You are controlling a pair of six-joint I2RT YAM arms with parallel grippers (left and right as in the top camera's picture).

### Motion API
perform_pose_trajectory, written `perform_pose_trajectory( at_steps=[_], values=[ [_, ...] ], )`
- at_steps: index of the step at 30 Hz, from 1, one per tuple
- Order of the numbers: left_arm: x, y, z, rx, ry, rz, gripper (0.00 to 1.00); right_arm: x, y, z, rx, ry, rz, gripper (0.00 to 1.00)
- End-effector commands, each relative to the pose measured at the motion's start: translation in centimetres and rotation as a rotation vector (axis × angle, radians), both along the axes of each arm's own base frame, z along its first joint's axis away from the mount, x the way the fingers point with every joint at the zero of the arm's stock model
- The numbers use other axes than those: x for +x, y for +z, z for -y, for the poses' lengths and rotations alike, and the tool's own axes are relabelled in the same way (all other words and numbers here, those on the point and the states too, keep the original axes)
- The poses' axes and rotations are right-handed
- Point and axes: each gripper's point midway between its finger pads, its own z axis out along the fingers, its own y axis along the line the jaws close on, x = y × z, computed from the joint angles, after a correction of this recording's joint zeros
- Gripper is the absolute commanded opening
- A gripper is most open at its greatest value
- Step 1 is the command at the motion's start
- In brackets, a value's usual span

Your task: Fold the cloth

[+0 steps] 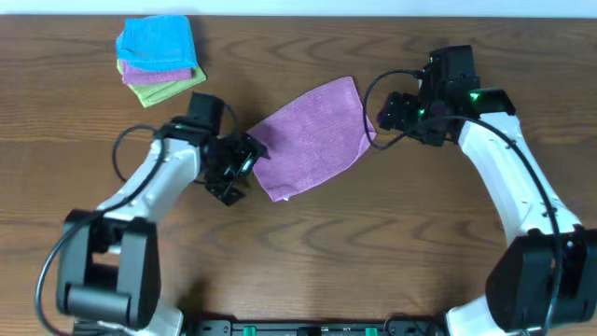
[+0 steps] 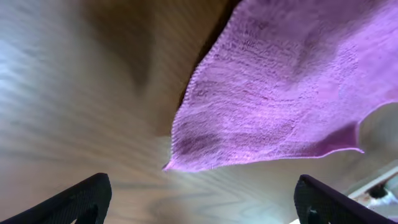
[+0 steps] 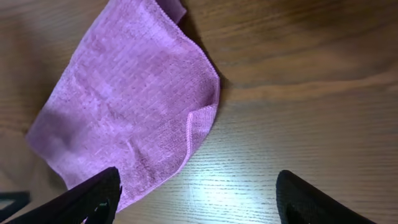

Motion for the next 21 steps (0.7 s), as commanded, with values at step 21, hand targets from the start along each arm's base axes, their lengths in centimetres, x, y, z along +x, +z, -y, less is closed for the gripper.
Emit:
perform_pose_trajectory(
  at_steps=[21],
  values=[
    [-1.3, -4.5, 4.3, -0.088, -0.088, -0.063, 0.96, 0.0, -0.1, -0.1, 0.011, 0.021, -0.002, 0.76]
  ],
)
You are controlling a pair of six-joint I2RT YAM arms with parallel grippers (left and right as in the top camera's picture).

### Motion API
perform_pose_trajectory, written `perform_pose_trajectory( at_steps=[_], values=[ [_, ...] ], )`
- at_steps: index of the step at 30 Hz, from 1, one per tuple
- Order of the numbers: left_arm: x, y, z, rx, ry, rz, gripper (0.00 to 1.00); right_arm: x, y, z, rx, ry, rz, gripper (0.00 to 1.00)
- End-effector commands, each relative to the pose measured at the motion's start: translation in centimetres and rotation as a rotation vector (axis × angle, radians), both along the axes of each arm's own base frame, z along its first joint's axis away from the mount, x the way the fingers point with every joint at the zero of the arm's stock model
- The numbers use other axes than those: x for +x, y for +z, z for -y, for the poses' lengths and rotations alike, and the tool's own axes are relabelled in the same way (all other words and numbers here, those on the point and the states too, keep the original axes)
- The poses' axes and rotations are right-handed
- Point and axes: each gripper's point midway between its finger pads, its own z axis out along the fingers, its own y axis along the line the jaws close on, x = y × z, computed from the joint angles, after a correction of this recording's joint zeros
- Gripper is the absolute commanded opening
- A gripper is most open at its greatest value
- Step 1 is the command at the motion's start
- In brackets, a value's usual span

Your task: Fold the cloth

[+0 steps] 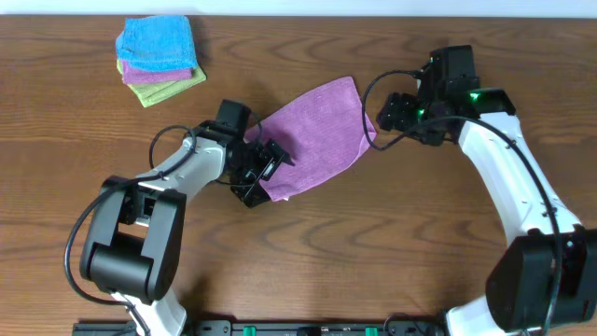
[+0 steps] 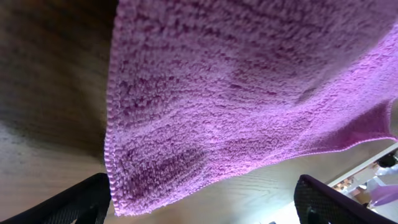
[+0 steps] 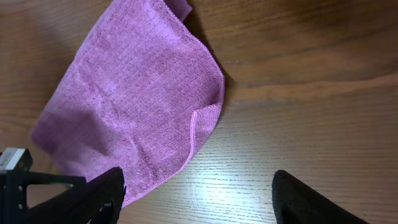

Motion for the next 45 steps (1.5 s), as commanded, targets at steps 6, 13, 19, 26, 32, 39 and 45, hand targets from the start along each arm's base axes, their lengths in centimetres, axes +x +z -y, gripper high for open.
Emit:
perform_pose_trajectory(
  at_steps=[6, 13, 19, 26, 32, 39, 45],
  values=[
    [-2.6, -2.7, -0.3, -0.007, 0.03, -0.083, 0.94, 0.0, -0.2, 0.2, 0.002, 0.008, -0.004, 0.75],
    [-2.7, -2.5, 0.4, -0.062, 0.023, -0.077, 0.65, 0.0, -0.2, 0.2, -0.005, 0.022, -0.001, 0.73],
    [-2.6, -2.5, 0.4, -0.062, 0.004, -0.056, 0.18, -0.5, -1.1, 0.2, -0.015, 0.042, -0.017, 0.72],
    [-1.9, -1.7, 0.6, -0.106, -0.069, 0.021, 0.06, -1.7, -4.1, 0.2, -0.012, 0.048, -0.053, 0.72],
    [-0.9, 0.3, 0.9, -0.128, -0.121, 0.096, 0.06, -2.6, -6.7, -1.3, 0.089, 0.069, -0.046, 0.75],
    [-1.0, 1.6, 1.0, -0.147, -0.143, 0.129, 0.06, -1.3, -7.5, -2.5, 0.179, 0.029, 0.021, 0.75],
    [-1.4, 1.8, 1.2, -0.164, -0.156, 0.123, 0.06, -0.2, -9.5, -3.4, 0.215, -0.002, 0.009, 0.74]
  ],
)
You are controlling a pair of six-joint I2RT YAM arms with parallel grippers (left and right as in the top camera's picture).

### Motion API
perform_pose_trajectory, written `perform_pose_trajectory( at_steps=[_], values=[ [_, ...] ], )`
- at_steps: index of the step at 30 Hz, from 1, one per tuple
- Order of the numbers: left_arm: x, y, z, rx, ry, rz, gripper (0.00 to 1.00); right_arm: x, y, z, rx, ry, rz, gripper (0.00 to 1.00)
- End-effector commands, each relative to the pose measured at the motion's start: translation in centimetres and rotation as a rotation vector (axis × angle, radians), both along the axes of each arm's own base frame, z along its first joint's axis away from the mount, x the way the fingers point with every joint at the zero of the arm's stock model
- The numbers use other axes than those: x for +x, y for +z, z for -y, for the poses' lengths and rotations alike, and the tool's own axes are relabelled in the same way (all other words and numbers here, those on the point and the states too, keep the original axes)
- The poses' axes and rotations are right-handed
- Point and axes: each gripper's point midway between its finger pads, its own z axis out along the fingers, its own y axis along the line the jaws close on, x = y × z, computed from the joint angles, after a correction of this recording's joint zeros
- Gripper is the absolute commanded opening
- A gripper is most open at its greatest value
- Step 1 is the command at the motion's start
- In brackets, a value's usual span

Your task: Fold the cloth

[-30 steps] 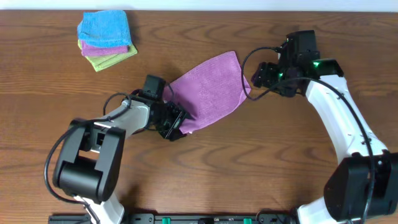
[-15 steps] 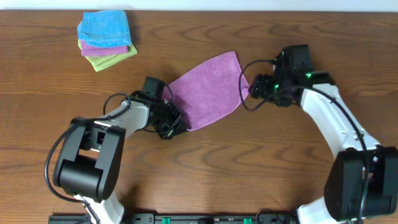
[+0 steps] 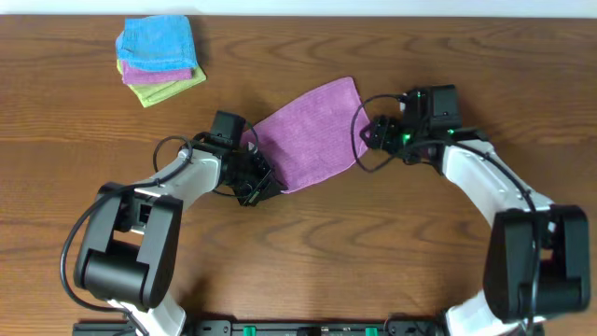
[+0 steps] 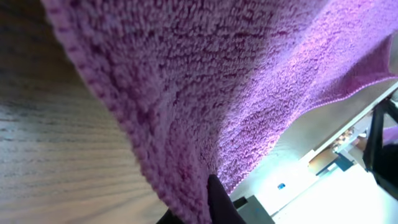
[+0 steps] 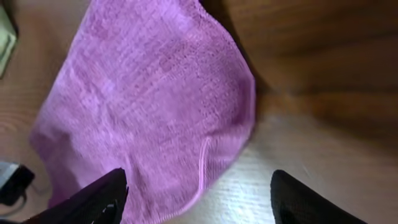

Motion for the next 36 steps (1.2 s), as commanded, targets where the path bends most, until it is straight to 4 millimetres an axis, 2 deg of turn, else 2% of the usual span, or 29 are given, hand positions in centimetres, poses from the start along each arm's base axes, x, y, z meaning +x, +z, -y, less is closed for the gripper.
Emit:
perform_pose_trajectory(
  at_steps=[1, 6, 16, 21, 24, 28, 29, 33, 36],
  values=[
    [0.6, 1.3, 0.4, -0.035, -0.026, 0.042, 0.06, -0.4, -2.1, -0.8, 0.042, -0.025, -0.072, 0.73],
    [0.5, 1.5, 0.5, -0.046, -0.034, 0.043, 0.06, -0.2, -3.9, -1.2, 0.059, -0.044, -0.104, 0.73],
    [0.0, 1.7, 0.7, -0.065, -0.05, 0.033, 0.06, 0.9, -4.6, -1.3, 0.074, -0.061, -0.079, 0.68],
    [0.0, 1.8, 0.7, -0.067, -0.052, 0.034, 0.06, 1.1, -5.6, -1.3, 0.082, -0.076, -0.093, 0.65],
    [0.0, 1.9, 0.7, -0.067, -0.052, 0.038, 0.06, 1.2, -6.1, -1.4, 0.085, -0.076, -0.098, 0.51],
    [0.0, 1.9, 0.7, -0.067, -0.068, 0.055, 0.06, 1.7, -5.9, -1.6, 0.092, -0.069, -0.07, 0.06],
    [0.0, 1.9, 0.7, -0.067, -0.073, 0.061, 0.06, 1.9, -5.7, -1.8, 0.093, -0.066, -0.059, 0.01],
    [0.2, 1.9, 0.5, -0.067, -0.08, 0.077, 0.06, 2.5, -4.9, -2.5, 0.109, -0.01, -0.002, 0.01],
    [1.0, 2.0, -0.3, -0.067, -0.059, 0.091, 0.06, 3.3, -3.1, -3.0, 0.127, 0.024, 0.049, 0.01]
  ],
)
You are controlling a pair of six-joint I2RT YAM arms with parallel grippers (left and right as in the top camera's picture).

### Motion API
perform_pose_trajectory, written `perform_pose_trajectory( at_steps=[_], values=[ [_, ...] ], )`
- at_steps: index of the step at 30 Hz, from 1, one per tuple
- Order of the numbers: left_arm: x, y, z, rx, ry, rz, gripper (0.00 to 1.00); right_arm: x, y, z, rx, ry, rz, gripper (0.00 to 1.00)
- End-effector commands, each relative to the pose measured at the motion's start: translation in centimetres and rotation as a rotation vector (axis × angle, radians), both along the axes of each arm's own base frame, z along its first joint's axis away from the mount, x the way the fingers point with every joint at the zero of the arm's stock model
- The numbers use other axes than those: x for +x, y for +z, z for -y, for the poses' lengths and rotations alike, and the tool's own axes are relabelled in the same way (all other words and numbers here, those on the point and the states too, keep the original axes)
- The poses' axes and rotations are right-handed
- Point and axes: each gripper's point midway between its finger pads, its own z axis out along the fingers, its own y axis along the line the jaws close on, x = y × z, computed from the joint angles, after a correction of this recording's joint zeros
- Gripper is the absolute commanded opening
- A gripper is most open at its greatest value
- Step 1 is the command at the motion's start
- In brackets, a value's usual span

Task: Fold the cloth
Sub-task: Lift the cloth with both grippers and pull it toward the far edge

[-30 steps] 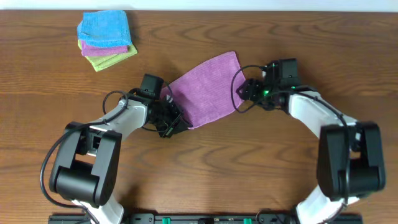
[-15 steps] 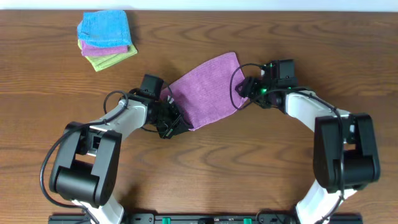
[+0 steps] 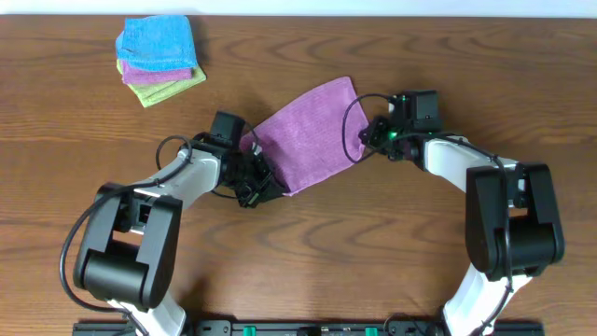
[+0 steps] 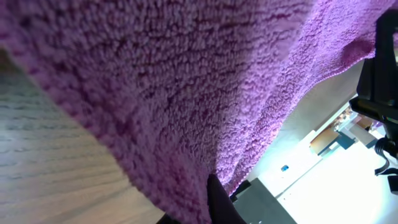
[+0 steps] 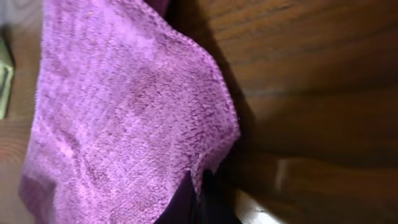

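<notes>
A purple cloth (image 3: 312,131) lies slantwise in the middle of the wooden table (image 3: 308,252). My left gripper (image 3: 264,185) is shut on the cloth's lower left corner; the purple pile (image 4: 186,81) fills the left wrist view above the dark fingertip (image 4: 214,202). My right gripper (image 3: 367,140) is shut on the cloth's right edge, where the hem (image 5: 214,149) is pinched between the dark fingers (image 5: 208,199).
A stack of folded cloths (image 3: 159,58), blue over purple over green, sits at the far left of the table. Bare wood stretches along the front of the table and to the right of the right arm.
My right gripper has moved left to the cloth's right edge and shut on it. The left gripper stays shut on the lower left corner.
Both grippers stood open, the left beside the cloth's lower left corner, the right off its right edge. The left then straddled the corner, still open, and later was shut on it. The right drew nearer while open and now pinches the right edge.
</notes>
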Motion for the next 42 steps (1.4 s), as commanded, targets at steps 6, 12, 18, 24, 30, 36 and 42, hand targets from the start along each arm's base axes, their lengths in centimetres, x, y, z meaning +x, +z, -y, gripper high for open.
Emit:
perform_pose_trajectory(
  at_steps=[6, 12, 18, 24, 30, 36, 42],
  values=[
    [5.8, 3.9, -2.6, -0.033, 0.084, 0.156, 0.06, 2.0, 8.9, -1.3, 0.022, 0.079, 0.237, 0.01],
    [10.4, 8.5, -3.1, -0.05, 0.111, 0.304, 0.06, 2.0, 14.0, -1.2, 0.022, 0.075, 0.355, 0.01],
    [12.9, 11.5, -3.1, -0.041, 0.123, 0.404, 0.06, 1.7, 16.6, -1.1, 0.028, 0.074, 0.412, 0.01],
    [14.9, 12.5, -4.2, 0.031, 0.169, 0.467, 0.06, 2.8, 18.2, -0.6, 0.002, 0.04, 0.475, 0.01],
    [17.8, 13.9, -6.3, 0.153, 0.259, 0.556, 0.06, 5.3, 20.2, 0.8, -0.087, -0.01, 0.567, 0.01],
    [21.1, 16.3, -6.9, 0.172, 0.32, 0.697, 0.06, 9.6, 20.8, 0.5, -0.129, -0.001, 0.609, 0.01],
    [23.8, 16.3, -6.8, 0.163, 0.347, 0.755, 0.06, 13.0, 21.3, 1.3, -0.18, -0.019, 0.635, 0.01]
  ],
)
